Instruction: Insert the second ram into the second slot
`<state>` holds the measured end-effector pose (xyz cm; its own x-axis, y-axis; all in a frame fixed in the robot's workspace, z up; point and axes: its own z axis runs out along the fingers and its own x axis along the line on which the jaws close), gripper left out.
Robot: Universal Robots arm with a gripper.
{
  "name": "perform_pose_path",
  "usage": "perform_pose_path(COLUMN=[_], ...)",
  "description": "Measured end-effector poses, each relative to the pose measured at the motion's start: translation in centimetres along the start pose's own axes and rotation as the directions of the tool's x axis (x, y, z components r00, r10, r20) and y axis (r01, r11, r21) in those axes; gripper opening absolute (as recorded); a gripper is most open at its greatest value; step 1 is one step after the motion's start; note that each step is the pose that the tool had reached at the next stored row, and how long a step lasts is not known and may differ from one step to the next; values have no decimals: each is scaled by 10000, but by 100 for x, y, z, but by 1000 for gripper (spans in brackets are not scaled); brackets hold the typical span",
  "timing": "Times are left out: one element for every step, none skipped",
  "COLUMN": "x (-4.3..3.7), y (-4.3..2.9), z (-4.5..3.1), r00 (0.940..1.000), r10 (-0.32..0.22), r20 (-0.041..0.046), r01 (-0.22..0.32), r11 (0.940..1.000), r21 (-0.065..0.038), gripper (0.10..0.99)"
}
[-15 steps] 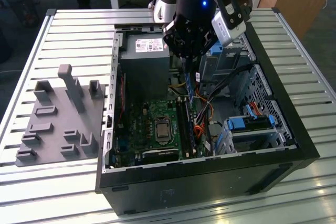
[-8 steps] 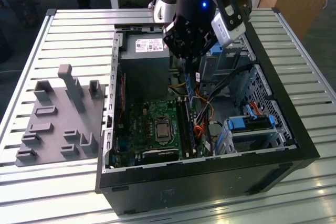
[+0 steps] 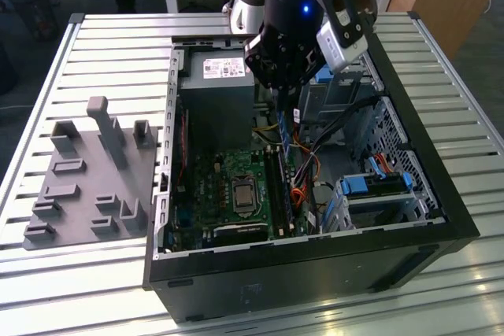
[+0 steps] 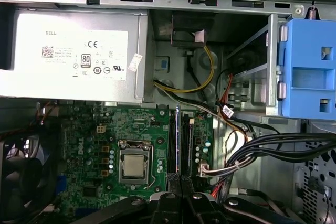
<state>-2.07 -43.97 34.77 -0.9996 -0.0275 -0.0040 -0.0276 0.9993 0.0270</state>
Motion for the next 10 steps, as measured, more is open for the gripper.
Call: perform_pose_path(x=[0,0,0,0,0,0,0,0,0,0], y=[0,0,0,0,0,0,0,-1,-1,-1], z=[2,5,7,10,12,15,17,20,22,25], r00=[10000,10000,10000,10000,10000,10000,10000,10000,10000,10000], r10=[0,0,0,0,0,0,0,0,0,0], r20=[0,0,0,0,0,0,0,0,0,0], r01=[0,0,0,0,0,0,0,0,0,0], r11=[10000,10000,10000,10000,10000,10000,10000,10000,10000,10000], r21=[0,0,1,1,0,0,0,0,1,0], gripper=[114,114,114,114,114,114,114,114,114,114])
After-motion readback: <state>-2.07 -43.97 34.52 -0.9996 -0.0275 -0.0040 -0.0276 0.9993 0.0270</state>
